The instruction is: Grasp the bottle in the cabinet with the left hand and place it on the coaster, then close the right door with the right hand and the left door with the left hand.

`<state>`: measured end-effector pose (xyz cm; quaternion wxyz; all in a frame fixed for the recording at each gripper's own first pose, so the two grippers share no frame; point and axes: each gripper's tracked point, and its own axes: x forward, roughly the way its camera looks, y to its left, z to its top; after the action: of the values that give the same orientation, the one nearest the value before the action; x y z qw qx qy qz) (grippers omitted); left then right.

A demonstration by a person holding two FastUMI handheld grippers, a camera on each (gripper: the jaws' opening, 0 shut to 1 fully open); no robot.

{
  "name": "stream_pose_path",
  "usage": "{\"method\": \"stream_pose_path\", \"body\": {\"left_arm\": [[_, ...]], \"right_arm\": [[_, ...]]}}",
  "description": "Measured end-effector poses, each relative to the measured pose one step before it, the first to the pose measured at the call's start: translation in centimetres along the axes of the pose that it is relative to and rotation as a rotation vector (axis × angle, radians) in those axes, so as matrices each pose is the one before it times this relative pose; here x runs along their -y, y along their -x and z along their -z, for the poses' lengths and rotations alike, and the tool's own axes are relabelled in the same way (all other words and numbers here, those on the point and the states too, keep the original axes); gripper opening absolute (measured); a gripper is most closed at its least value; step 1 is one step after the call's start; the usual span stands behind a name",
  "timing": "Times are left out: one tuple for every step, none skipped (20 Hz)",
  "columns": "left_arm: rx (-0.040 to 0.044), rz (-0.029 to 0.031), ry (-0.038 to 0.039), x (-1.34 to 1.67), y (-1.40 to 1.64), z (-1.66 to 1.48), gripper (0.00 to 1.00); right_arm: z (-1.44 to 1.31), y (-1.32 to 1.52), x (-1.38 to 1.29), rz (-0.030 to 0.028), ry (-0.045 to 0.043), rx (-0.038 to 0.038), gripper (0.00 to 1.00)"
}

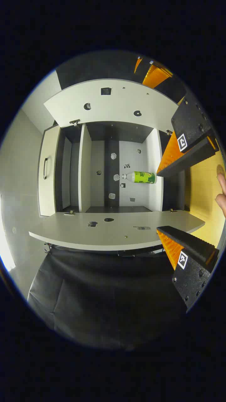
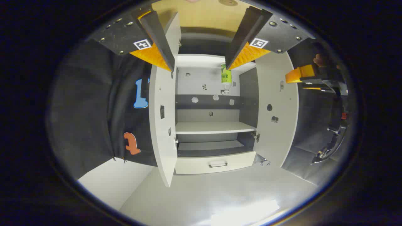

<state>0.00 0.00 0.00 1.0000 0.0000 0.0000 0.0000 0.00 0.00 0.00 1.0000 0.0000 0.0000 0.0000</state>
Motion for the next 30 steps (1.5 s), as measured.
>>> {"method": "stream_pose_path", "body": {"left_arm": [[0.00117,0.00915,-0.00338,0.387,-0.164,0.036,0.99],[0.00090,0.00349,-0.00362,0.222,-0.278,-0.092,0.99],[0.00175,0.01050,0.00010,0.349,-0.232,-0.021,0.99],[0.00132,0.01040,-0.00081,0.305,-0.345,-0.116,0.99],[-0.00312,0.00613,-0.00053,0.201,-0.298,0.070,0.99],[-0.00528,0.01087,0.00333,0.254,-0.245,0.119,0.99],[-0.00076,0.01158,0.00179,0.262,-0.196,-0.058,0.99],[0.00194,0.00629,-0.00021,-0.092,-0.239,-0.064,0.99],[0.00733,0.00517,-0.00291,-0.103,-0.313,-0.157,0.99],[0.00596,-0.00256,-0.00208,-0.261,-0.343,-0.085,0.99],[0.00181,0.00250,-0.00276,-0.232,-0.269,0.089,0.99],[-0.00054,0.01022,-0.00371,0.043,-0.257,0.127,0.99],[-0.00453,0.00458,-0.00833,-0.233,-0.296,0.194,0.99],[-0.00321,0.00093,-0.00673,-0.286,-0.261,0.126,0.99],[-0.00185,0.00554,-0.00239,-0.106,-0.273,0.140,0.99],[0.00126,0.00401,-0.00008,-0.158,-0.343,0.072,0.99],[-0.00064,0.00877,0.00366,0.075,-0.334,0.204,0.99],[-0.00261,0.01125,0.00211,0.167,-0.412,0.157,0.99],[-0.00448,0.00582,-0.00169,-0.027,-0.465,0.352,0.99],[-0.00029,0.00166,-0.00202,-0.067,-0.599,0.145,0.99],[-0.00234,0.00365,0.00087,0.043,-0.666,0.248,0.99],[-0.00565,0.00889,0.00264,0.201,-0.739,0.252,0.99],[-0.00427,0.00934,0.00217,0.217,-0.843,0.327,0.99],[-0.00330,0.01039,0.00178,0.186,-0.986,0.181,0.99],[-0.00611,0.00352,0.00277,0.035,-0.984,0.288,0.99],[-0.00397,0.00480,0.00516,0.119,-0.933,0.312,0.99],[-0.00636,0.00450,0.00761,0.158,-1.050,0.220,0.99],[0.00127,0.00426,0.00646,0.098,-1.121,0.100,0.99],[0.00348,0.00308,0.00176,0.110,-1.080,-0.058,0.99],[0.00764,0.00260,-0.00229,0.093,-1.171,0.113,0.99]], "right_arm": [[-0.132,0.210,0.049,0.00172,-0.00348,0.00718,0.98],[-0.106,0.177,0.114,0.00421,-0.00365,0.00614,0.98],[-0.028,0.090,0.115,0.00512,-0.00303,0.00934,0.98],[-0.188,0.095,0.047,0.00501,-0.00116,0.00851,0.98],[-0.064,0.037,-0.122,-0.00071,0.00115,0.00372,0.97],[-0.050,-0.046,-0.186,-0.00300,0.00414,-0.00166,0.97],[-0.118,-0.133,-0.132,-0.00110,0.00431,0.00080,0.97],[-0.149,-0.199,-0.192,-0.00001,0.00131,-0.00296,0.98],[-0.125,-0.157,-0.125,0.00165,0.00204,-0.00131,0.98],[-0.160,-0.210,-0.012,0.00551,0.00368,0.00117,0.97],[0.049,-0.384,0.032,0.00723,0.00500,0.00071,0.98],[0.062,-0.277,-0.059,0.00541,0.00425,-0.00199,0.98],[0.206,-0.243,-0.127,0.00455,0.00367,-0.00609,0.98],[0.140,-0.319,-0.301,-0.00008,0.00674,-0.00442,0.98],[0.090,-0.180,-0.334,-0.00235,0.00970,-0.00160,0.98],[0.042,-0.225,-0.292,-0.00163,0.01029,0.00148,0.98],[0.151,-0.353,-0.165,0.00040,0.00745,0.00104,0.97],[0.097,-0.292,-0.243,-0.00094,0.00386,-0.00056,0.97],[0.188,-0.385,-0.189,-0.00203,0.00247,-0.00156,0.97],[0.121,-0.374,-0.136,0.00048,0.00281,-0.00299,0.98],[0.173,-0.350,-0.021,0.00215,0.00637,-0.00122,0.97],[0.176,-0.379,-0.039,0.00362,0.00626,-0.00571,0.97],[0.180,-0.231,0.053,0.00607,0.00510,-0.00480,0.98],[0.035,-0.329,0.071,0.00604,0.00329,-0.00058,0.98],[0.130,-0.324,0.102,0.00566,0.00336,-0.00112,0.98],[0.070,-0.333,0.131,0.00584,0.00246,-0.00098,0.98],[0.133,-0.296,0.096,0.00433,0.00277,-0.00305,0.98],[0.161,-0.315,0.062,0.00266,0.00221,-0.00546,0.97],[0.182,-0.301,0.062,0.00371,0.00056,-0.00669,0.97],[0.073,-0.277,0.153,0.00683,0.00115,-0.00449,0.97]]}}
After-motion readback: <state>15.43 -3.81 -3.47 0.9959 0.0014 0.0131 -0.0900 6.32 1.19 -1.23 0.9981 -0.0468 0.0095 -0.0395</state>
